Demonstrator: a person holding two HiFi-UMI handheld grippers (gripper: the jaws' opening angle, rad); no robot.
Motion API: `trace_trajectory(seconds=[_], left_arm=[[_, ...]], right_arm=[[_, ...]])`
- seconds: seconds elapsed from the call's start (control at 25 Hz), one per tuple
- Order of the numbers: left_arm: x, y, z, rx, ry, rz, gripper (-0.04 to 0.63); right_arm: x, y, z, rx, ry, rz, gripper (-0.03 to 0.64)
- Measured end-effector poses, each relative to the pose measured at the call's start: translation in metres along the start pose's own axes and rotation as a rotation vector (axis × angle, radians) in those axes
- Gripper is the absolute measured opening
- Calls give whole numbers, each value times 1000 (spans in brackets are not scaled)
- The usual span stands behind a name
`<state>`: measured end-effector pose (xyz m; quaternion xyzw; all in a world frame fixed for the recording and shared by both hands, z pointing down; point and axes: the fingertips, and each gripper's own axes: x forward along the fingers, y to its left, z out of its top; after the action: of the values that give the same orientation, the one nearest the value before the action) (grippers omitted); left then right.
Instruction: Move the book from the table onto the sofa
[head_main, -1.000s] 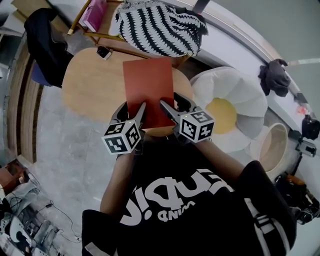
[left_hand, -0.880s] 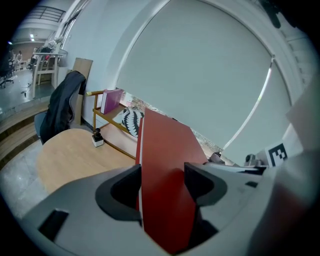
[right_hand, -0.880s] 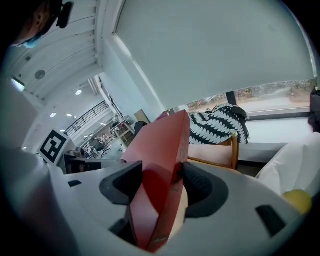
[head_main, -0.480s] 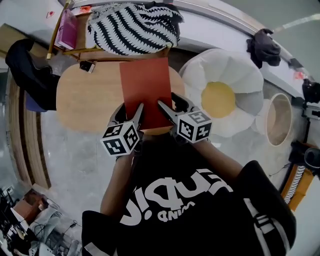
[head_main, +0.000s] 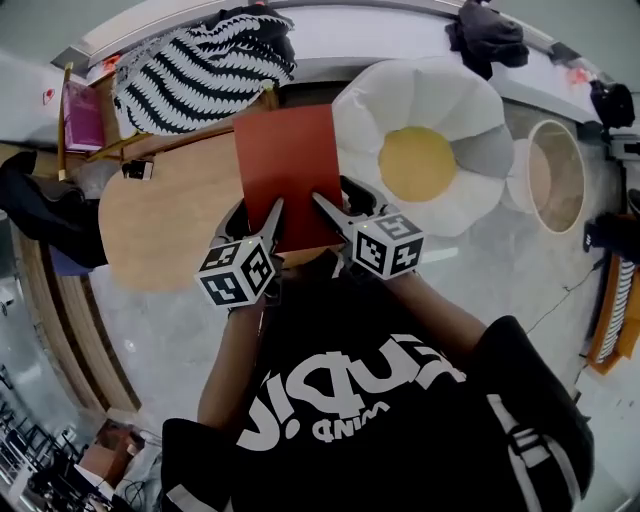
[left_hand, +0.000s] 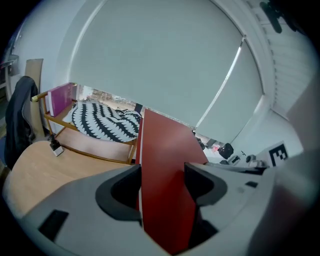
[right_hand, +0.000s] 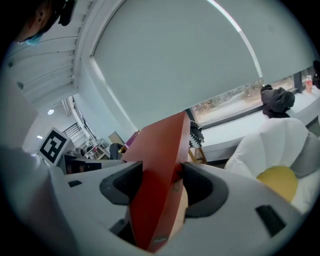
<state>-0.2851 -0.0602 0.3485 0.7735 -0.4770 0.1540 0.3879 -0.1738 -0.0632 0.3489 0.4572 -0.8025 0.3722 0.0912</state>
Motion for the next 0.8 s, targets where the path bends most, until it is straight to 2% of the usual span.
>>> trace_trajectory(seconds=[0.48,0.8], left_arm=[[61,-150,-48,164,116,-177,275],[87,-236,-80,235,174,-275,275]], right_arm=[[-134,-112,-13,138,-144,-192,252],[-214,-166,-23,192,-221,-293,250]])
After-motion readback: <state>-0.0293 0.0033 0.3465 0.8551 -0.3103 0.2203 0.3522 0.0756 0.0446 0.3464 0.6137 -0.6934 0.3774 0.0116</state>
